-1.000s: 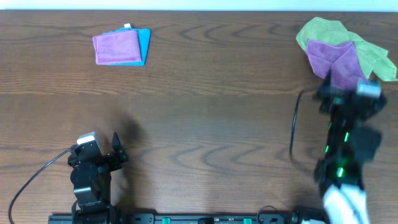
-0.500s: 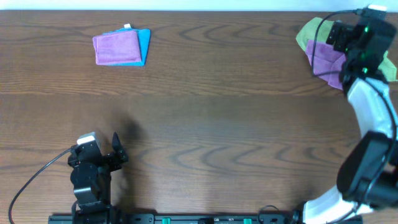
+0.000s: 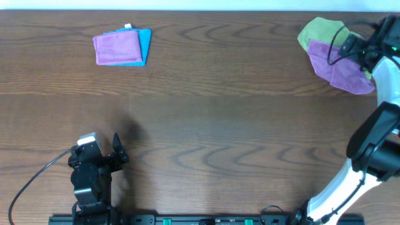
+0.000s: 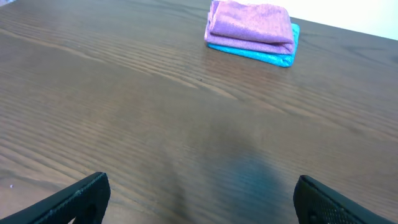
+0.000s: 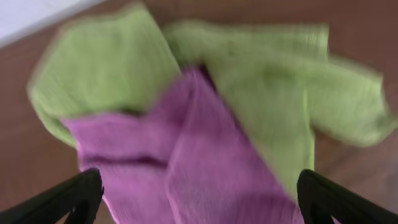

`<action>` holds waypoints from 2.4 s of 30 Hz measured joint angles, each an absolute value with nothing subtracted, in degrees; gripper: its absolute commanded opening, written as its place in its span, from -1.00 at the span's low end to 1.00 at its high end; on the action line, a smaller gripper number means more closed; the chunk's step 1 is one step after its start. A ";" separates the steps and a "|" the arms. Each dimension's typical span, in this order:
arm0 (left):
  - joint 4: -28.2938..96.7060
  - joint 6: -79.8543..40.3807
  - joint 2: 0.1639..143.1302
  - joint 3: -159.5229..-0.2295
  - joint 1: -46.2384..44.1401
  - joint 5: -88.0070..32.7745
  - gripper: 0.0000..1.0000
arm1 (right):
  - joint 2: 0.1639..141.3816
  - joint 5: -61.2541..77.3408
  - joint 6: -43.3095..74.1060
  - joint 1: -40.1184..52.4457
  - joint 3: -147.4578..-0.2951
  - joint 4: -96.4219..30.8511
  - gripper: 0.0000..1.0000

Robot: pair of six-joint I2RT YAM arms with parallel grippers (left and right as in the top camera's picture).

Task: Fold the cloth
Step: 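Reach the right gripper to the pink cloth on the green cloth, then grasp the pink cloth with the right gripper and drag it toward center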

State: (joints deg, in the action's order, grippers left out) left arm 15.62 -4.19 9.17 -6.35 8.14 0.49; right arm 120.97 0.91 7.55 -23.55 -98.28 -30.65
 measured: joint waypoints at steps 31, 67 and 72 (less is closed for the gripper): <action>15.64 -4.19 9.17 -6.35 8.14 0.47 0.91 | 121.78 -15.16 9.39 -23.73 -98.30 -43.88 0.90; 15.62 -4.21 9.17 -6.35 8.14 0.47 0.91 | 106.06 -16.10 4.91 -13.87 -107.24 -55.13 -0.97; 15.64 -4.19 9.17 -6.35 8.14 0.47 0.91 | 96.55 -15.88 3.55 -10.04 -107.96 -62.19 -0.97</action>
State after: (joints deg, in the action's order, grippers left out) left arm 15.64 -4.19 9.17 -6.35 8.14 0.47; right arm 96.55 -15.88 3.55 -10.04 -107.96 -62.19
